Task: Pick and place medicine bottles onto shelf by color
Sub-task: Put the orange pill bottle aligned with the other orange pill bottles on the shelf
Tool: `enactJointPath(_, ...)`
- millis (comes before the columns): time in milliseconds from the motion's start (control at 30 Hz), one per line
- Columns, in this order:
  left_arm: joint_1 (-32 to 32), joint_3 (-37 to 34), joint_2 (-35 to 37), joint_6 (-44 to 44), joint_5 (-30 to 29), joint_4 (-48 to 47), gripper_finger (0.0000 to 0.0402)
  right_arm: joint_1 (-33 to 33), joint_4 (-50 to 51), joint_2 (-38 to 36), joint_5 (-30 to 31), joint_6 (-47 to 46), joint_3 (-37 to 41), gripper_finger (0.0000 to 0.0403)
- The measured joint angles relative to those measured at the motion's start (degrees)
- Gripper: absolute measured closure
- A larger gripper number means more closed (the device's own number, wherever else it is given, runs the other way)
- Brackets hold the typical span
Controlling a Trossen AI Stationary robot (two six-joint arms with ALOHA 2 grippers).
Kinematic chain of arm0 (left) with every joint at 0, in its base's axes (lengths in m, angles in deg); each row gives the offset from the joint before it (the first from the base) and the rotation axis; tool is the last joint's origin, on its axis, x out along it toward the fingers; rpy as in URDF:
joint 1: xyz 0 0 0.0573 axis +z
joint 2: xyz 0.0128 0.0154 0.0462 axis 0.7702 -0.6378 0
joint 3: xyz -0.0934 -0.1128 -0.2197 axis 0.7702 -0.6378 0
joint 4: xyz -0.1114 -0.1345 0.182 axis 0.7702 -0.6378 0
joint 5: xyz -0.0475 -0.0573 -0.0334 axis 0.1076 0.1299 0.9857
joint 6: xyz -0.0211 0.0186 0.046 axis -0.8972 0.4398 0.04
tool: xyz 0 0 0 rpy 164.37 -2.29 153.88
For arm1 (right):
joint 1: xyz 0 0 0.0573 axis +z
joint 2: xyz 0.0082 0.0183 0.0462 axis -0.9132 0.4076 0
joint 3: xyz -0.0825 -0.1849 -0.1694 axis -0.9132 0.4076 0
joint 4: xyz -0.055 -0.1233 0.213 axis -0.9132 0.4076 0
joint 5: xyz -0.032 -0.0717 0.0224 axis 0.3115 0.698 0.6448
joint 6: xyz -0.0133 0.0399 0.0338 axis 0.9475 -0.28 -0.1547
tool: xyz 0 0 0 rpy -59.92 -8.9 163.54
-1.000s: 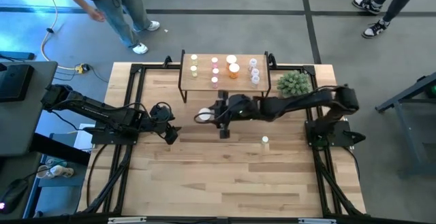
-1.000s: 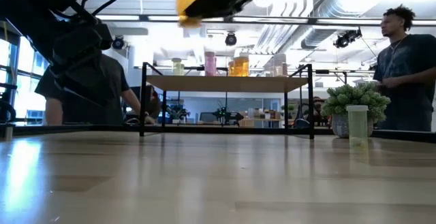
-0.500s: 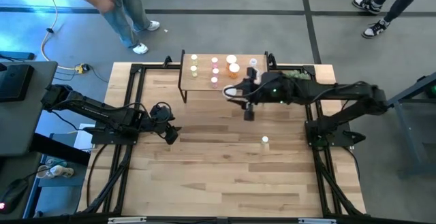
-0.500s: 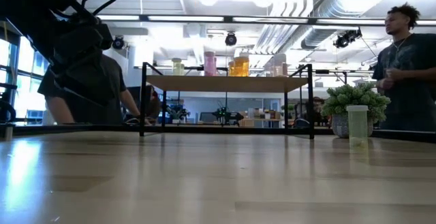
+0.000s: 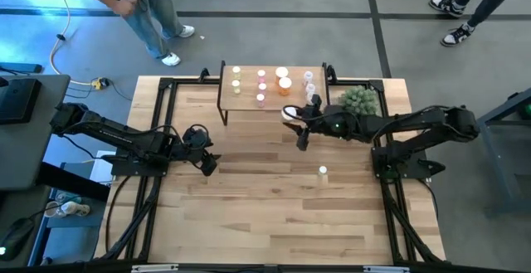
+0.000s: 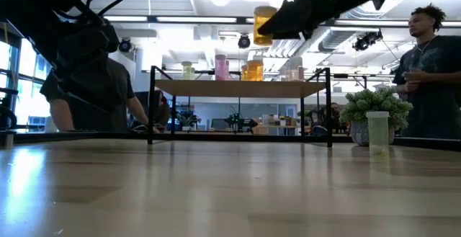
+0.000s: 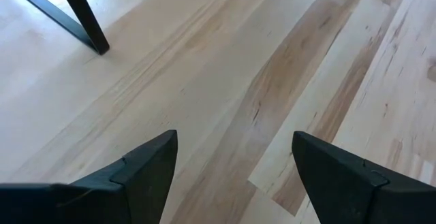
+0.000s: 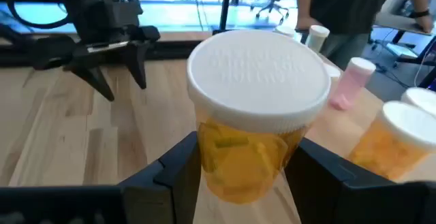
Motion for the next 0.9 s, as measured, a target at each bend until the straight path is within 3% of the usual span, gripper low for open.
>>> enactJointPath(167, 0.0, 0.0, 0.0, 0.0, 0.0, 0.0, 0.0122, 0.0, -7.4, 0.1, 3.8, -5.2, 5.3, 0.0231)
enactJointPath(333, 0.0, 0.0, 0.0, 0.0, 0.0, 0.0, 0.0122, 1.5, -9.7, 1.1, 6.5, -8.8, 5.7, 0.0231)
enactJointPath(467, 0.0, 0.0, 0.0, 0.0, 0.0, 0.0, 0.0122, 4.5, -13.3, 5.2, 13.0, -8.5, 5.3, 0.0231)
enactJointPath(600, 0.0, 0.0, 0.0, 0.0, 0.0, 0.0, 0.0122, 5.6, -13.4, 9.7, 23.6, -11.9, 3.0, 0.0231)
enactJointPath(800, 0.0, 0.0, 0.0, 0.1, 0.0, 0.0, 0.0122, 5.4, -12.6, 16.3, 28.2, -13.2, -3.7, 0.0231)
enactJointPath(900, 0.0, 0.0, 0.0, 0.4, 0.0, -0.1, 0.0122, 4.4, -7.3, 17.9, 32.2, -16.4, -6.7, 0.0231)
